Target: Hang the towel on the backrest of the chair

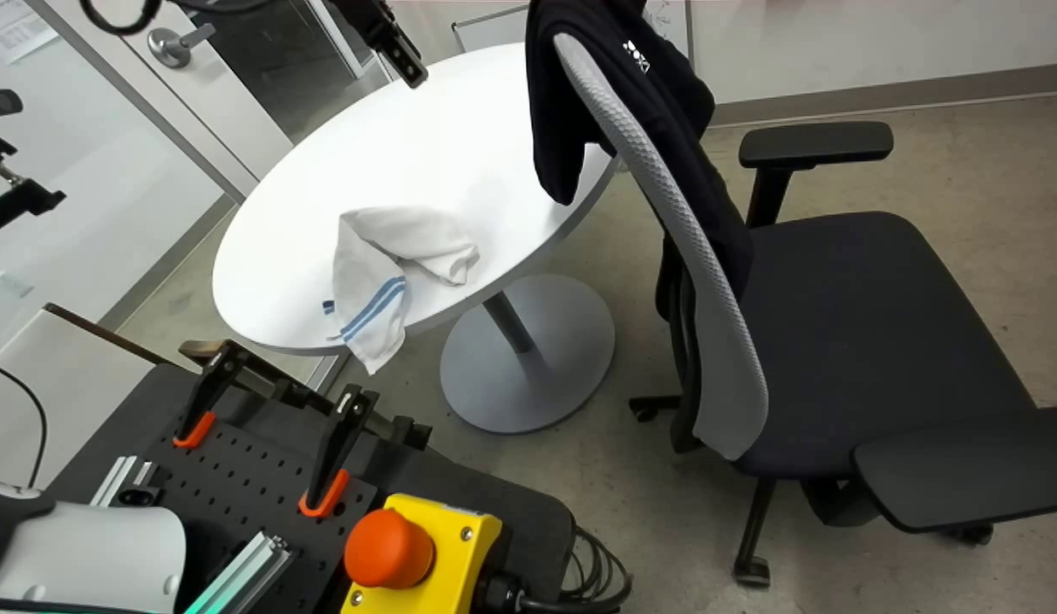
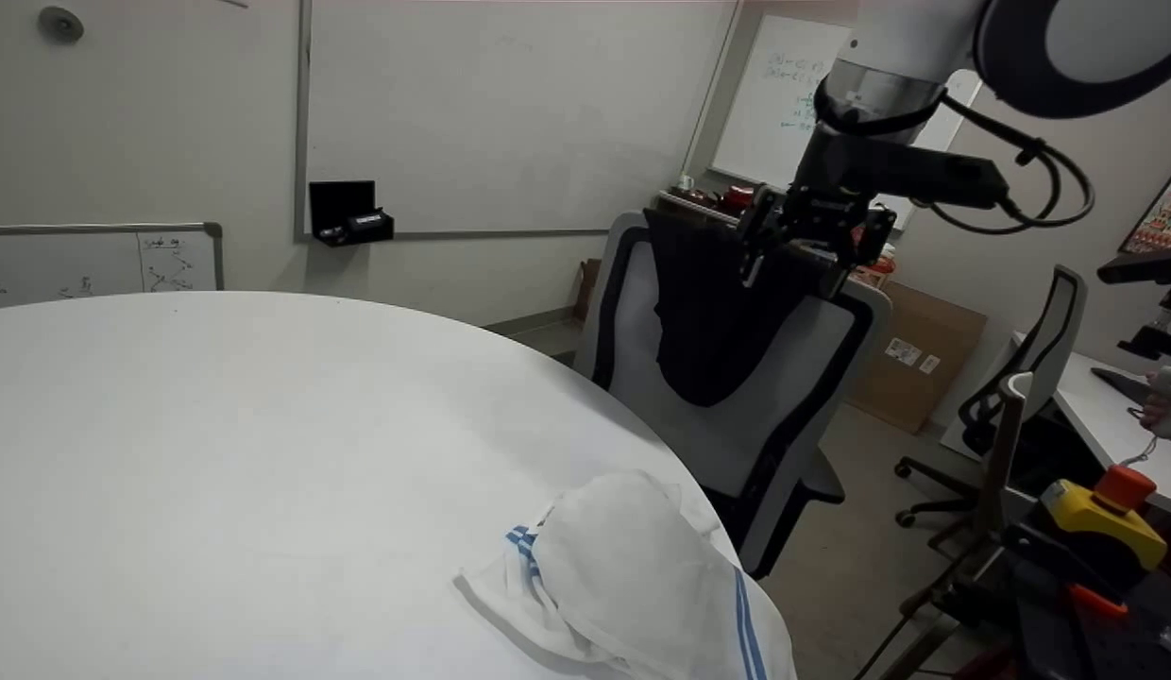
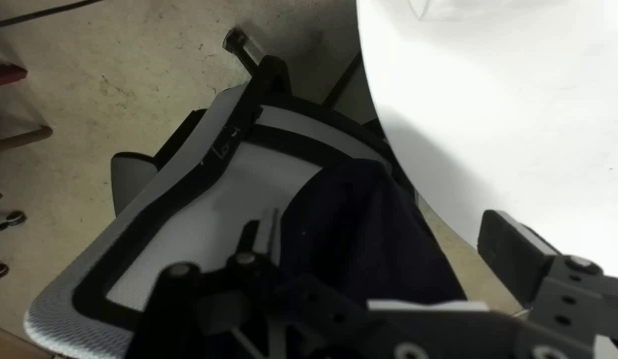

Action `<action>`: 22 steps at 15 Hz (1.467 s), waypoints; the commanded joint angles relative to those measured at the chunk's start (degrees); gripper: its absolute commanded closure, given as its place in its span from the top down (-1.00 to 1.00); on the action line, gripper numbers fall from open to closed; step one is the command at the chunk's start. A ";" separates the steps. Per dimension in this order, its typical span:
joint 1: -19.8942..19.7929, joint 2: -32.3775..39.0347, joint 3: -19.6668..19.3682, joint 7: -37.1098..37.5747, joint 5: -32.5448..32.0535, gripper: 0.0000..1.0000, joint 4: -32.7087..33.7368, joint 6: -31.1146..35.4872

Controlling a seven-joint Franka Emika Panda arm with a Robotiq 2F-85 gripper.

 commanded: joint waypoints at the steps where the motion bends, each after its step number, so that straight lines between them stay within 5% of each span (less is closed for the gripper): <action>1: 6.14 6.77 -3.16 -1.69 6.46 1.00 5.06 0.86; 6: 9.90 10.99 -4.92 -5.46 18.25 1.00 7.53 1.11; 22: 15.78 30.04 -8.42 -9.36 28.82 1.00 12.86 14.10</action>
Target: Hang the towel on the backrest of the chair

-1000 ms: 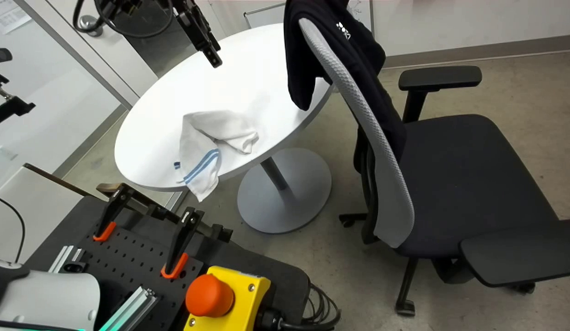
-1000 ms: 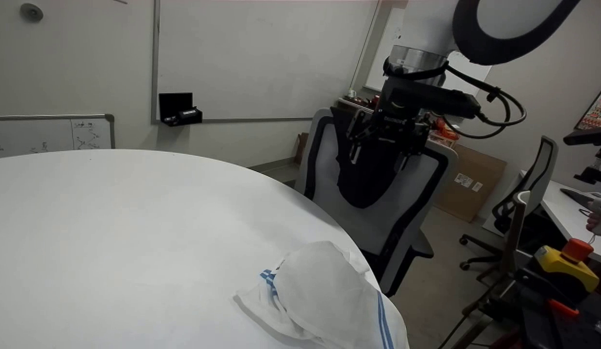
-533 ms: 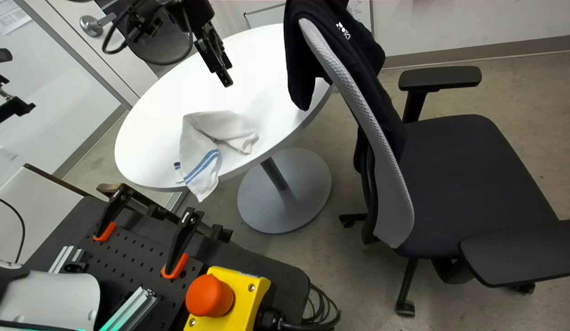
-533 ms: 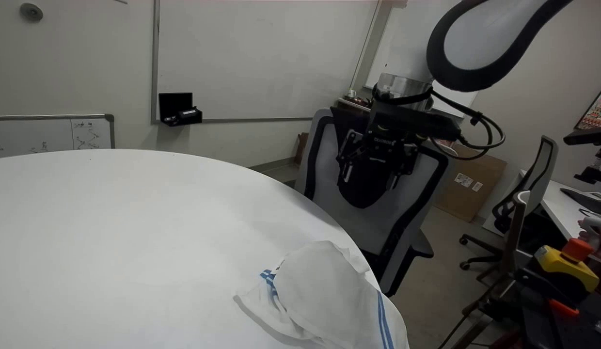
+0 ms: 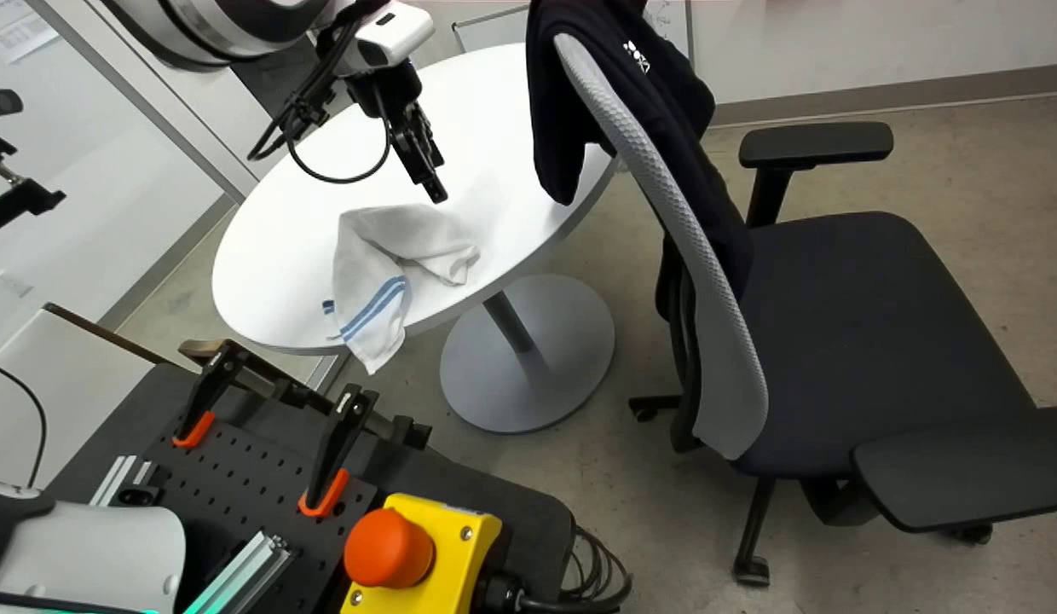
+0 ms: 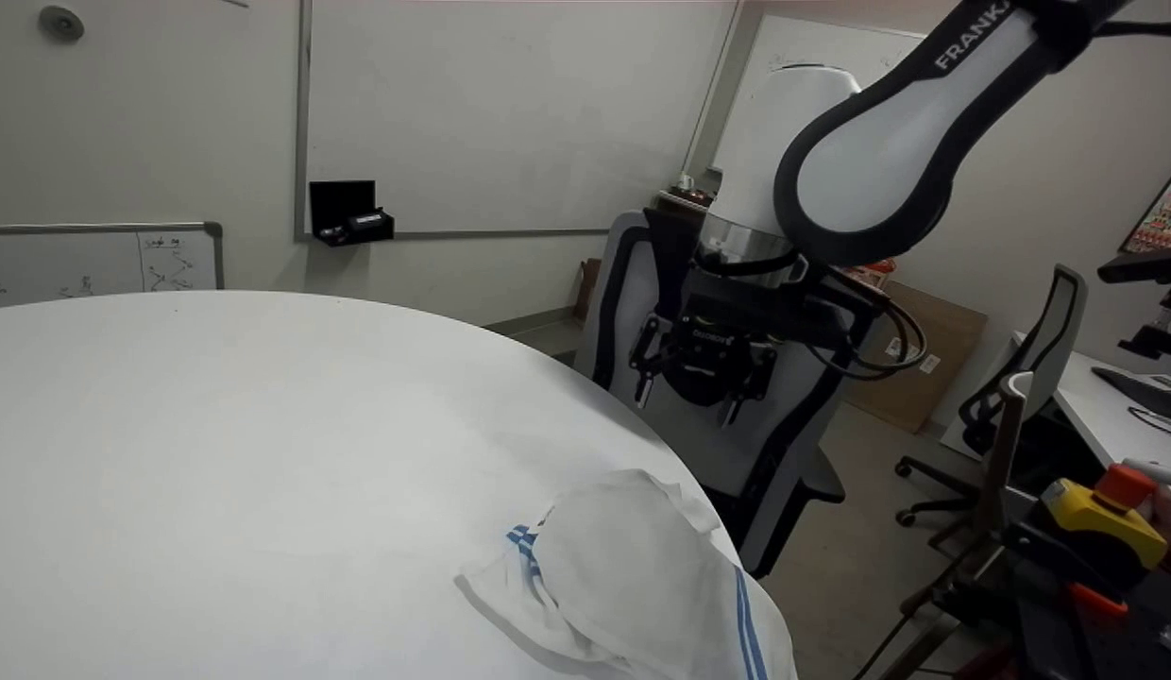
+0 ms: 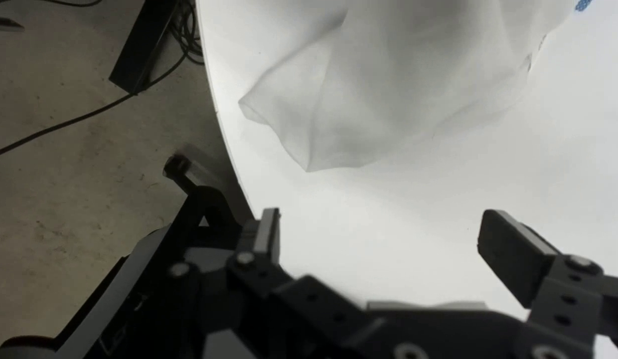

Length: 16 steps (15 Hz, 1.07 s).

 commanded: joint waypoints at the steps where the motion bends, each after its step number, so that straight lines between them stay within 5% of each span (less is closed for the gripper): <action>1: 3.37 5.59 -1.60 -1.87 2.99 1.00 3.42 2.93; 8: 5.48 11.81 -2.90 -2.51 4.54 0.93 6.58 3.41; 10: 5.62 12.84 -3.04 -2.78 4.71 0.76 7.24 3.49; 16: 5.94 14.90 -3.41 -3.34 4.77 -0.17 8.26 3.58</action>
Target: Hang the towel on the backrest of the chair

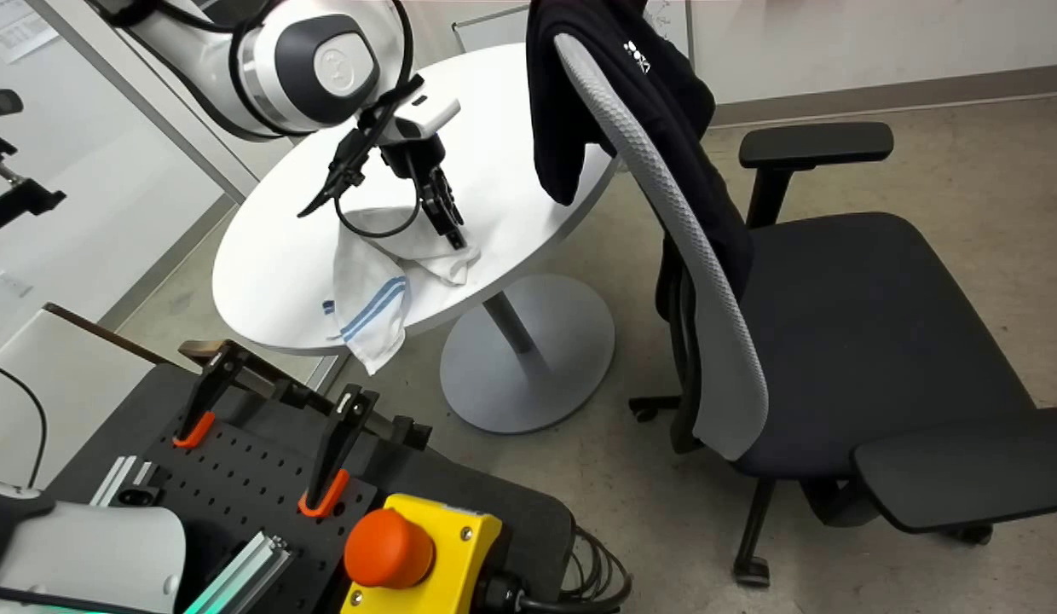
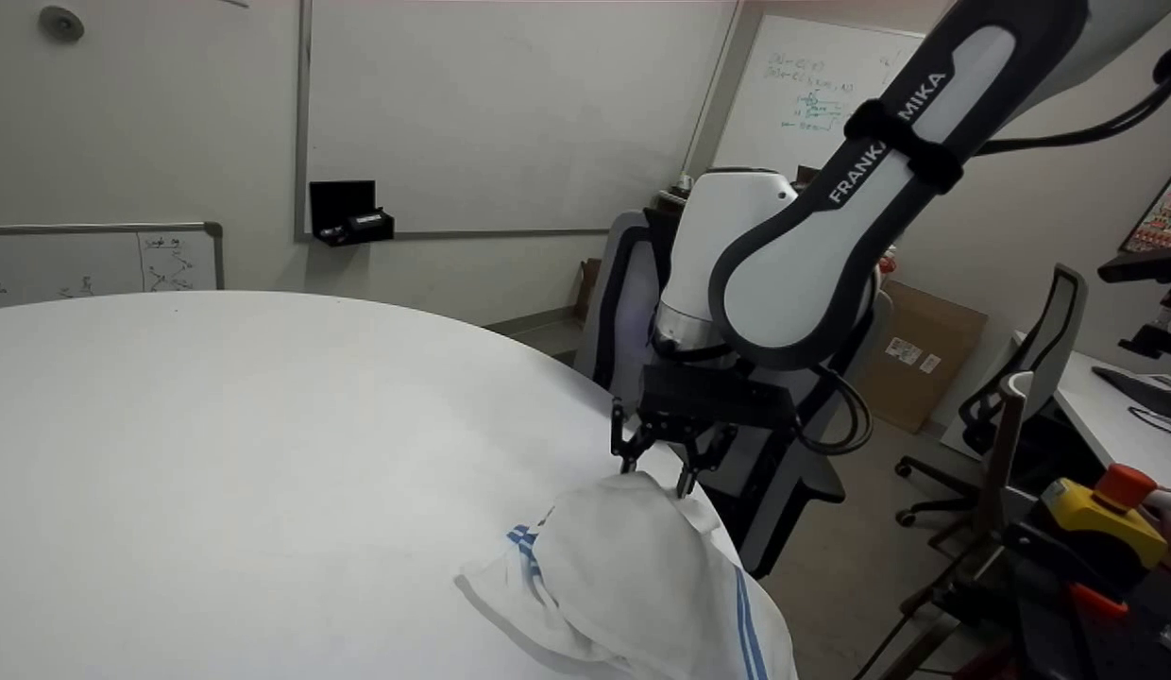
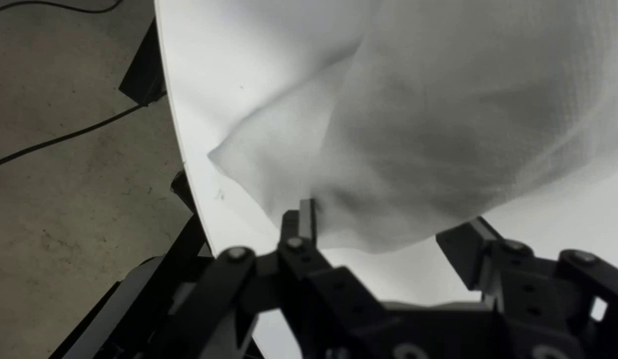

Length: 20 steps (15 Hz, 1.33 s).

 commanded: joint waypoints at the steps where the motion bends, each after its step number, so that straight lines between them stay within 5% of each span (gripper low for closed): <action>1: 1.11 1.80 -1.03 -2.83 2.44 -0.30 1.44 1.46; 6: 0.83 1.78 -1.41 -4.20 3.05 -0.99 1.31 1.31; 12: 1.88 -7.20 -2.24 -8.09 2.57 -0.99 -6.73 3.95; 20: 7.68 -32.56 -5.56 -12.63 -2.77 -0.99 -27.96 7.57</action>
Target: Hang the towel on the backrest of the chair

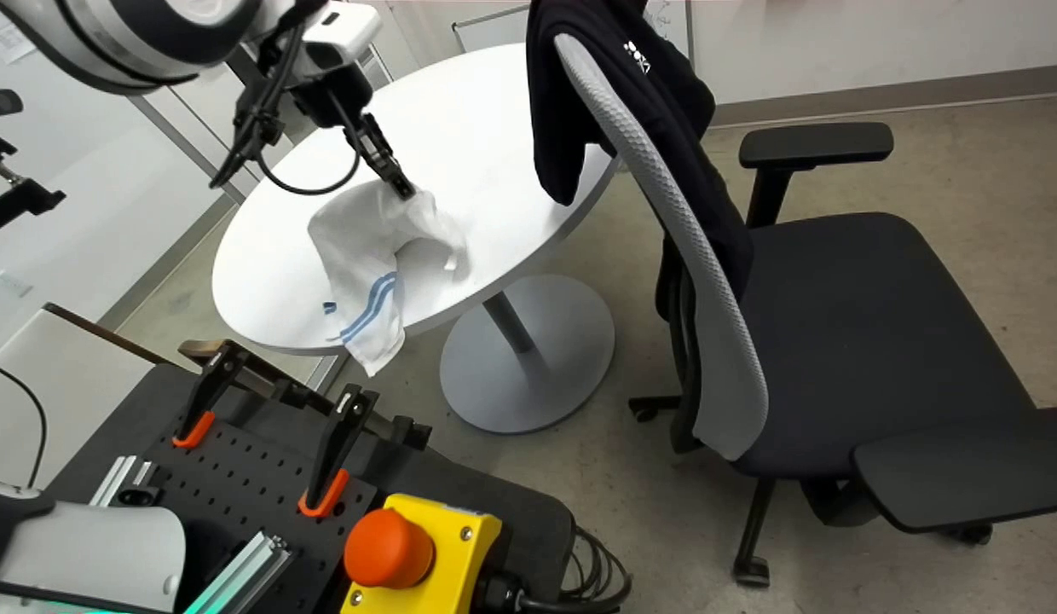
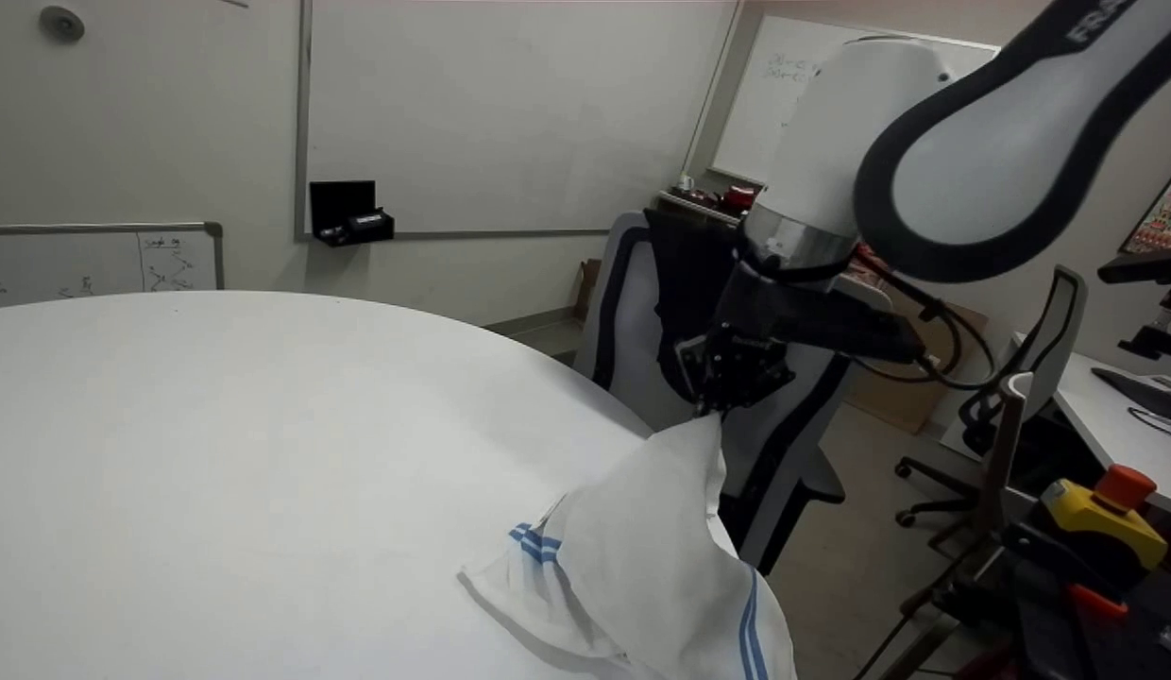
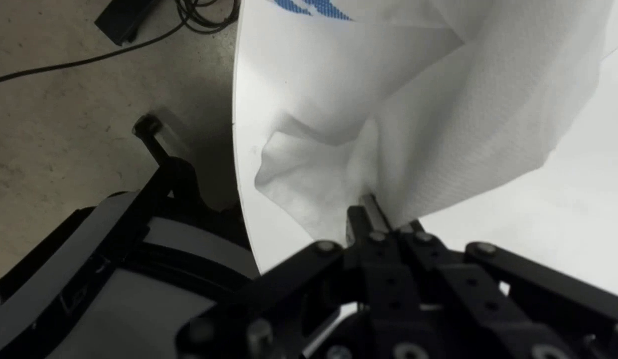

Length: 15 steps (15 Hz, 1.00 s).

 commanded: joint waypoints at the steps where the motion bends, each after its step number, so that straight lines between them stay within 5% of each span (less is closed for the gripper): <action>1: 4.18 -14.36 -3.95 0.16 -4.92 -0.99 -11.99 3.44; 5: 5.01 -27.60 -8.83 8.94 -22.27 -0.99 -18.47 4.08; 8: -2.61 -37.54 -4.89 16.95 -36.60 -0.99 -18.79 1.46; 12: -4.77 -50.83 -2.16 21.52 -41.12 -0.99 -18.39 -3.19; 15: -2.25 -60.27 -1.99 21.25 -38.40 -0.99 -16.29 -10.65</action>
